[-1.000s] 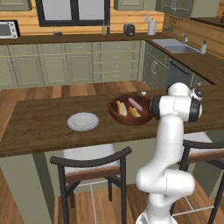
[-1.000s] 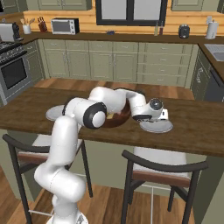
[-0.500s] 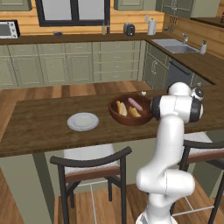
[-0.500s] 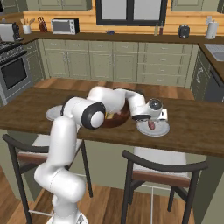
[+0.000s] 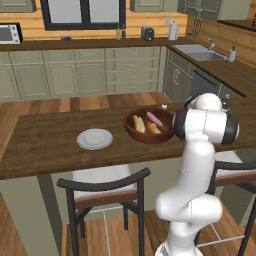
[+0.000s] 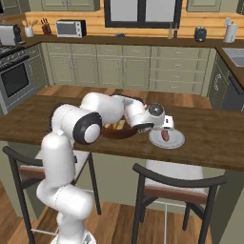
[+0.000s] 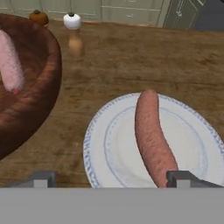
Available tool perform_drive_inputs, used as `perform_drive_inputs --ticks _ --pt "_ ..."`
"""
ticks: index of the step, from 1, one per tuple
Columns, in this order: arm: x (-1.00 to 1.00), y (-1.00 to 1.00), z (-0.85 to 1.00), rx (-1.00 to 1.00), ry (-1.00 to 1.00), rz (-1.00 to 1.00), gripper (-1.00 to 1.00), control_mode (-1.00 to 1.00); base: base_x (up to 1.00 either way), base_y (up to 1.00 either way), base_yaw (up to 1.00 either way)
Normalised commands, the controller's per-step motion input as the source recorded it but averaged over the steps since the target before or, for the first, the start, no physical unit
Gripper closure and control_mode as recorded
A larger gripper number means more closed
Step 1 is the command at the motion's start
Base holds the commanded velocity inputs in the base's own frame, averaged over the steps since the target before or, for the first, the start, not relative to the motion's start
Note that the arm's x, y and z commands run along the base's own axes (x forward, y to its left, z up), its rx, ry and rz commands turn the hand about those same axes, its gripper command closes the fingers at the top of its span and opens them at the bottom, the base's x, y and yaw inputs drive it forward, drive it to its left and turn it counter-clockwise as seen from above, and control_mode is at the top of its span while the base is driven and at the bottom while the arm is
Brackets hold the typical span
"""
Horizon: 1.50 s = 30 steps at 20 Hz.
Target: Place one bun and one sausage from the bowl on each plate.
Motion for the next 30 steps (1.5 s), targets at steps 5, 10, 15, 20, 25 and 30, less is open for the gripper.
perform_drive_inputs --ticks 5,10,15,20,25,30 --pt "0.00 0.95 0.96 -0.03 0.19 0.00 -1.00 -1.00 0.00 0.00 0.00" --pt "-0.01 0.90 0.93 0.00 0.29 0.00 -1.00 -1.00 0.00 0.00 0.00" --pt "0.00 0.89 0.34 0.00 0.22 0.00 -1.00 -1.00 0.00 0.00 0.00" --pt "0.23 0.46 -0.17 0.00 0.03 0.00 -1.00 -1.00 0.00 0.00 0.00" --pt "0.28 0.46 -0.34 0.02 0.04 0.00 -1.00 -1.00 0.00 0.00 0.00" --pt "0.21 0.30 -0.38 0.04 0.03 0.00 -1.00 -1.00 0.00 0.00 0.00"
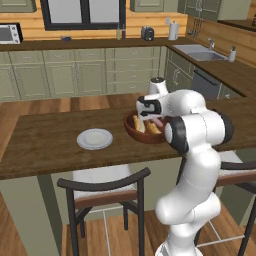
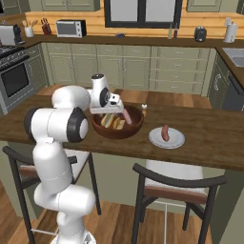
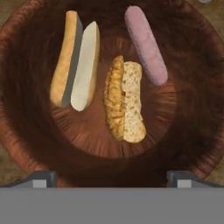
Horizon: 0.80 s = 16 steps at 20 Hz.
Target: Place one bun and one sausage from the bowl on each plate.
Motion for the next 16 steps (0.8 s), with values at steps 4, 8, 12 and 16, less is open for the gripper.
perform_drive_inputs --ticks 4,8,12,16 --pt "0.17 -0.03 -0.32 0.02 0.00 0.00 -1.00 -1.00 0.00 0.00 0.00" --pt "0.28 -0.10 -0.39 0.01 0.00 0.00 -1.00 -1.00 0.00 0.00 0.00" --pt "0.32 -0.15 -0.37 0.00 0.00 -0.01 -1.00 -1.00 0.00 0.00 0.00" --pt "0.31 -0.02 -0.37 0.00 0.00 -0.01 -1.00 -1.00 0.00 0.00 0.00"
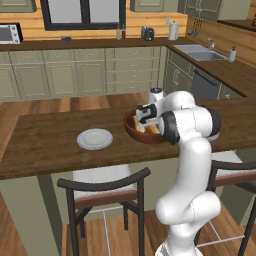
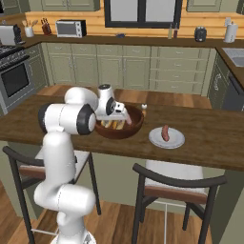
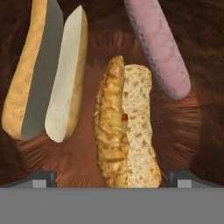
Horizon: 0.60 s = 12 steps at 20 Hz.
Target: Place one bun and one sausage from the bowl on each plate.
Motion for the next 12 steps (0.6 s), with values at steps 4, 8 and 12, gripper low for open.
perform_drive_inputs --ticks 4,8,12 --pt "0.25 0.00 -0.29 0.00 0.00 -0.01 -1.00 -1.00 0.00 0.00 0.00" --pt "0.01 0.00 -0.18 0.00 0.00 0.00 -1.00 -1.00 0.00 0.00 0.00" --pt "0.00 0.00 -0.20 0.00 0.00 0.00 -1.00 -1.00 0.00 0.00 0.00"
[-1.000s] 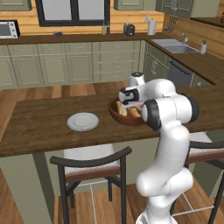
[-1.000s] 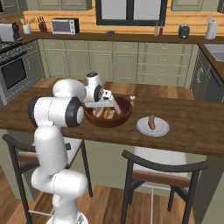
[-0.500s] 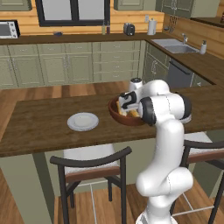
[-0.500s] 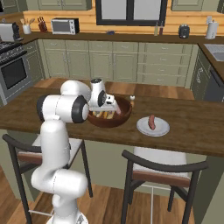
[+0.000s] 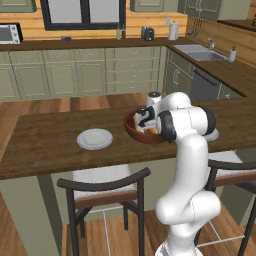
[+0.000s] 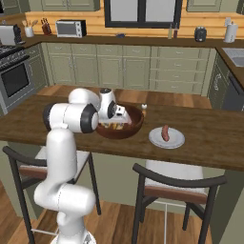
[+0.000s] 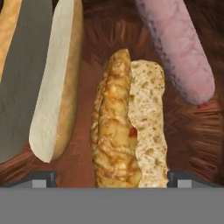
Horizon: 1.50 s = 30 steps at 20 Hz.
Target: Place one bun and one sausage from the bowl on each plate.
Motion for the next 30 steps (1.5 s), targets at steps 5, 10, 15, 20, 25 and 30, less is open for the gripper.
perform_drive_inputs --ticks 5,10,15,20,25,30 --pt "0.01 0.00 -0.15 0.00 0.00 0.00 1.00 -1.00 0.00 0.00 0.00" --pt "0.01 0.00 -0.01 0.00 -0.01 0.00 1.00 -1.00 0.00 0.00 0.00" --pt "0.00 0.00 -0.02 0.00 0.00 0.00 1.00 -1.00 0.00 0.00 0.00" --pt "-0.02 0.00 0.51 0.00 0.00 -0.01 1.00 -1.00 0.00 0.00 0.00" --pt "-0.15 -0.04 0.83 0.00 0.00 -0.01 1.00 -1.00 0.00 0.00 0.00" --pt "-0.23 -0.76 0.53 0.03 0.00 -0.06 1.00 -1.00 0.00 0.00 0.00"
